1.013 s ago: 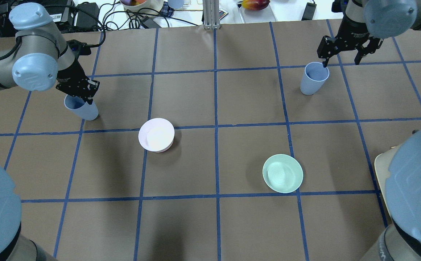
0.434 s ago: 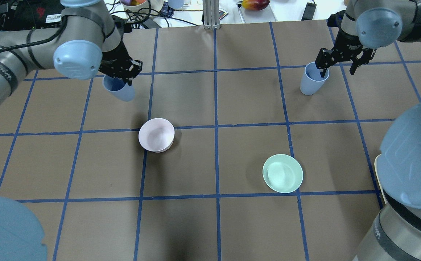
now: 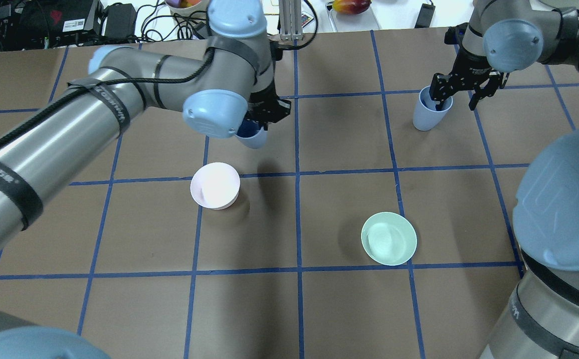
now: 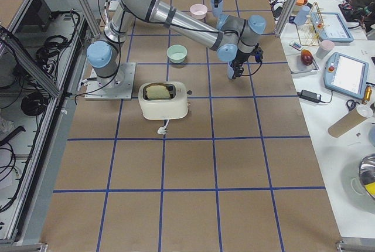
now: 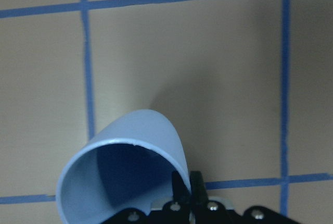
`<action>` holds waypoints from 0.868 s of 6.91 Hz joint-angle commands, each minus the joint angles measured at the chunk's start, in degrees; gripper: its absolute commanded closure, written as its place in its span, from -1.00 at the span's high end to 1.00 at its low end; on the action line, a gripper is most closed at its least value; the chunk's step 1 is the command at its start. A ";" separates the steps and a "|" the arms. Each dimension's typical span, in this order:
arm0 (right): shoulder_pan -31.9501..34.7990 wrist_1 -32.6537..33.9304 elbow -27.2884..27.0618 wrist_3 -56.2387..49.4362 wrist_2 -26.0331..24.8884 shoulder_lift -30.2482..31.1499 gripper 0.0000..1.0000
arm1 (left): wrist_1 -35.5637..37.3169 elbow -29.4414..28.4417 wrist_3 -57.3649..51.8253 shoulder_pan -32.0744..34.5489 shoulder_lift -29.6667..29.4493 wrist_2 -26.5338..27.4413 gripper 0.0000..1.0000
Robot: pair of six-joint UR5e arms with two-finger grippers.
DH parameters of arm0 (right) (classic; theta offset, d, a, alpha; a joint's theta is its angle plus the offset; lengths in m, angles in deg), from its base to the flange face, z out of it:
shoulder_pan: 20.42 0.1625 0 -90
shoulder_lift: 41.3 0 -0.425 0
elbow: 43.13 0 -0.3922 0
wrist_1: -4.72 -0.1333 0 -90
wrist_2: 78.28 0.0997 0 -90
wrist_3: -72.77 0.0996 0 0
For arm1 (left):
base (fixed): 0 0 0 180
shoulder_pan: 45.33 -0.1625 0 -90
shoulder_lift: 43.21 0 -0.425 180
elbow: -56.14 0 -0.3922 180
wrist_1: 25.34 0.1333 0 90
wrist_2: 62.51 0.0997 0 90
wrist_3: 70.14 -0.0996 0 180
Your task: Stack blue cups with both arms
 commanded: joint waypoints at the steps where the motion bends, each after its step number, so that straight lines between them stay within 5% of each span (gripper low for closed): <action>1: 0.00 0.00 -0.03 0.04 0.97 -0.52 -0.53 | 1.80 -0.15 1.74 5.40 -2.46 -2.43 -1.00; 2: 0.00 -0.09 0.05 0.04 0.97 -0.43 -1.00 | 2.16 0.20 1.74 5.85 -2.90 -2.36 -1.00; 3: 0.00 -0.35 0.23 0.12 0.88 -0.17 -1.00 | 2.25 -0.15 1.74 5.76 -3.16 -2.79 -0.81; 4: 0.00 -0.70 0.66 0.21 0.71 0.10 -1.00 | 2.25 -0.07 1.40 5.68 -3.17 -2.62 0.98; 6: 0.00 -5.68 2.85 0.21 0.79 2.81 -1.00 | 0.68 -0.59 0.78 2.45 -0.20 -3.15 1.00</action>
